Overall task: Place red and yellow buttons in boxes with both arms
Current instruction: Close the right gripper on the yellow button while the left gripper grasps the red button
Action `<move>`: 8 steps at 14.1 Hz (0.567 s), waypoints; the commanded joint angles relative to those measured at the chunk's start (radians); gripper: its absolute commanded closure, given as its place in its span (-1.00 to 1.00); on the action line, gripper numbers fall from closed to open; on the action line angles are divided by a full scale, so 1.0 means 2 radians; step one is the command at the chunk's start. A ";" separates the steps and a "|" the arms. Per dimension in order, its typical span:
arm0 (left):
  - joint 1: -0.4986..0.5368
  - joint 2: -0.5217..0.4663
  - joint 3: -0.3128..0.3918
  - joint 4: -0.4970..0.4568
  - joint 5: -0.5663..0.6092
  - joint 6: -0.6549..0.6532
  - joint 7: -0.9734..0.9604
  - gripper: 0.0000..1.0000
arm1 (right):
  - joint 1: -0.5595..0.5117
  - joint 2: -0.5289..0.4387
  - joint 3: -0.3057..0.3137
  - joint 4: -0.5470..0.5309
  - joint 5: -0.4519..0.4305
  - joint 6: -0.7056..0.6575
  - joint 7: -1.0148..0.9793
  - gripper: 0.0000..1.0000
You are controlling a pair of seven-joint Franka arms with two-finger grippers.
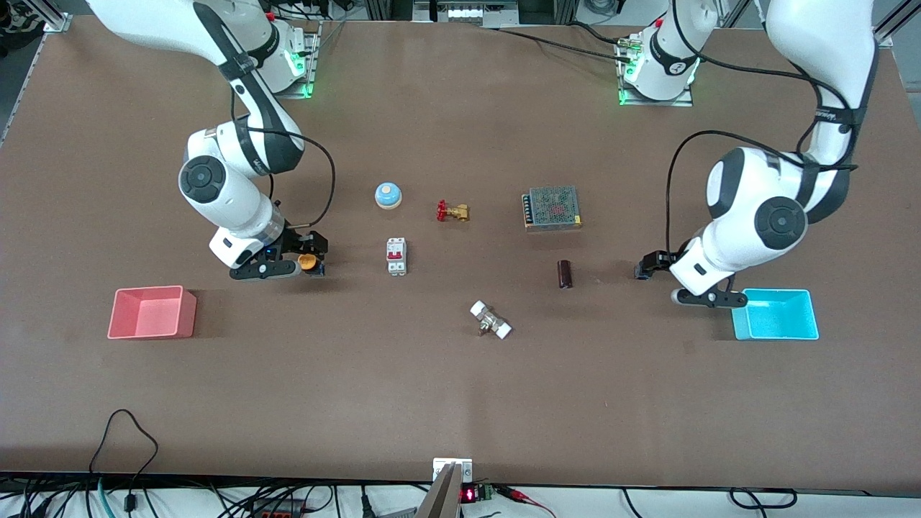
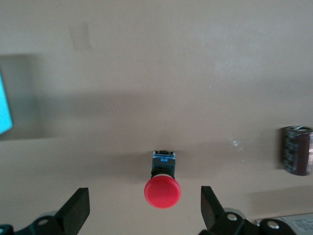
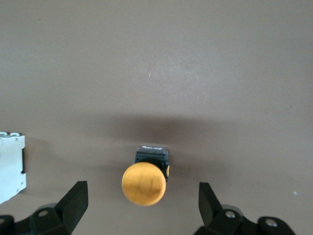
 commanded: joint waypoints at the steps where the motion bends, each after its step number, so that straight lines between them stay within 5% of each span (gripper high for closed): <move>1: 0.002 -0.012 0.001 -0.037 -0.003 0.030 0.001 -1.00 | 0.000 0.017 0.002 0.001 -0.032 0.018 -0.004 -1.00; 8: -0.011 0.011 0.001 -0.097 -0.002 0.158 0.006 -1.00 | 0.000 0.033 0.002 0.003 -0.046 0.027 -0.001 -1.00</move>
